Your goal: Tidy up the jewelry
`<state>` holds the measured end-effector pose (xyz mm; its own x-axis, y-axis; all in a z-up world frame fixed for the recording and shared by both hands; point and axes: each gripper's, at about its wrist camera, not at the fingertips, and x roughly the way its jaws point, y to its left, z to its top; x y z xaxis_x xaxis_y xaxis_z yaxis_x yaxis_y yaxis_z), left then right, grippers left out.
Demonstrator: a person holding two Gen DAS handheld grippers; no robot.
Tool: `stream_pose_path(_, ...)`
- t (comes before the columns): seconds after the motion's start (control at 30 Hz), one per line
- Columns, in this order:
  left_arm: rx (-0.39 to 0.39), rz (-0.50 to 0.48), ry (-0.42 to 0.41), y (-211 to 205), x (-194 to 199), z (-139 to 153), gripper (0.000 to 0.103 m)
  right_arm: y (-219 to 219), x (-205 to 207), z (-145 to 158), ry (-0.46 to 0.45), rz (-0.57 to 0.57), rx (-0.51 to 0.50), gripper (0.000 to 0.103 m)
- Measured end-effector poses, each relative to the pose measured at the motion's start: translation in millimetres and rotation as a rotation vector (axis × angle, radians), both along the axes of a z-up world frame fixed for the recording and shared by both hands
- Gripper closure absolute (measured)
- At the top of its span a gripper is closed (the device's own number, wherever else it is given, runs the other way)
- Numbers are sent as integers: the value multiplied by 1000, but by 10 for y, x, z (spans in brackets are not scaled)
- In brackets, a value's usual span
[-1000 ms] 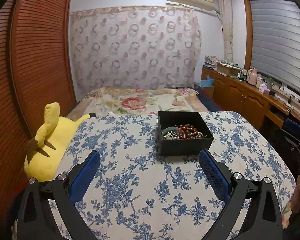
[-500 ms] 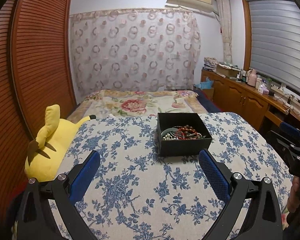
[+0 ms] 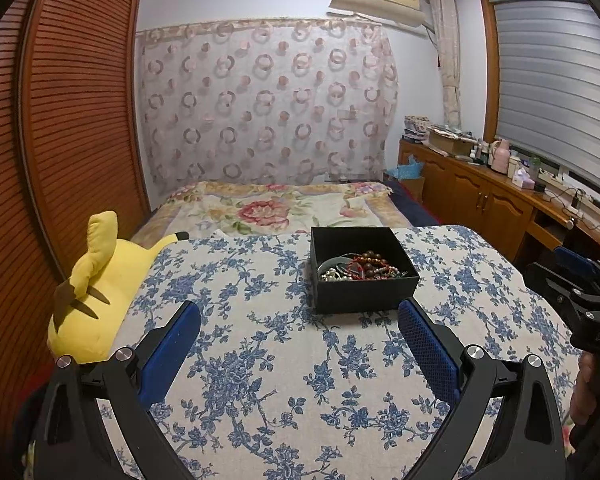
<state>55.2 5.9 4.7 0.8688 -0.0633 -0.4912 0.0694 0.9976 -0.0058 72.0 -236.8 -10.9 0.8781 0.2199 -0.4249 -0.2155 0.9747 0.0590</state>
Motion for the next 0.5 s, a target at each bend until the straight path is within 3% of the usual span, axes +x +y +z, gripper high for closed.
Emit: stream_pose_path(0.5,4,-13,-5,-61,-35,45,8,-3,5,-9,2,1,1,3)
